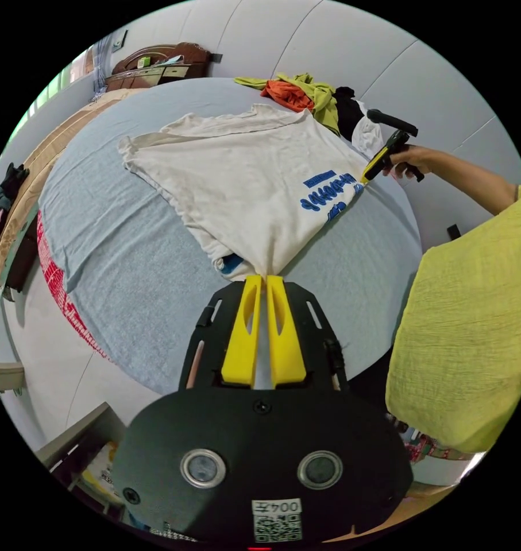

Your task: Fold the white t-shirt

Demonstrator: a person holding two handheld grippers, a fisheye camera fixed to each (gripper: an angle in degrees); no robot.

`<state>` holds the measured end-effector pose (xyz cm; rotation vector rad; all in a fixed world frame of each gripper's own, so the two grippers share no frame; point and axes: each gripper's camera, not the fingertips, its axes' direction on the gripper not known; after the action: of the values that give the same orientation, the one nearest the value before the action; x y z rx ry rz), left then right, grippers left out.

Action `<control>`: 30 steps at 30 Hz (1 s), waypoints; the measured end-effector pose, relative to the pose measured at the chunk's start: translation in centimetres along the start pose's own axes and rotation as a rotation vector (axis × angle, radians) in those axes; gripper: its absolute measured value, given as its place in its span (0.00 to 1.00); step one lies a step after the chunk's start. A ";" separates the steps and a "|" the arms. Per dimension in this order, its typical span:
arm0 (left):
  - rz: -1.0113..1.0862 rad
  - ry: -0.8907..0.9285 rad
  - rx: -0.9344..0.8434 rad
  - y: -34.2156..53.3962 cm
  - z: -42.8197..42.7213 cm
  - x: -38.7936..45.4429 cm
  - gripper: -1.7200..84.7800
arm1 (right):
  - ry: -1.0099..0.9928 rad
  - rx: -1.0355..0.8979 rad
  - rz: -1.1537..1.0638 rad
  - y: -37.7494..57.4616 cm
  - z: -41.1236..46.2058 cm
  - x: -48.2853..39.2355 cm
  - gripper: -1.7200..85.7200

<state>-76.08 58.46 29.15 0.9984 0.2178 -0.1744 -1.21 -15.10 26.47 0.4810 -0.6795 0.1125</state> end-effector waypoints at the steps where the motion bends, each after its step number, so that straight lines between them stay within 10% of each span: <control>1: -0.002 -0.001 -0.009 0.0 0.3 -0.1 0.04 | -0.007 0.007 0.002 0.5 0.0 0.2 0.09; 21: -0.058 -0.075 0.079 -8.0 0.3 4.5 0.03 | -0.015 0.132 -0.012 11.9 -1.6 4.8 0.09; 30: -0.119 -0.077 -0.104 -11.3 7.9 4.0 0.03 | -0.284 0.508 -0.037 25.5 -1.4 12.1 0.09</control>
<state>-74.20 45.64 23.10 0.8744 0.2137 -0.3063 2.51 7.52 43.04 1.0101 -0.9234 0.1858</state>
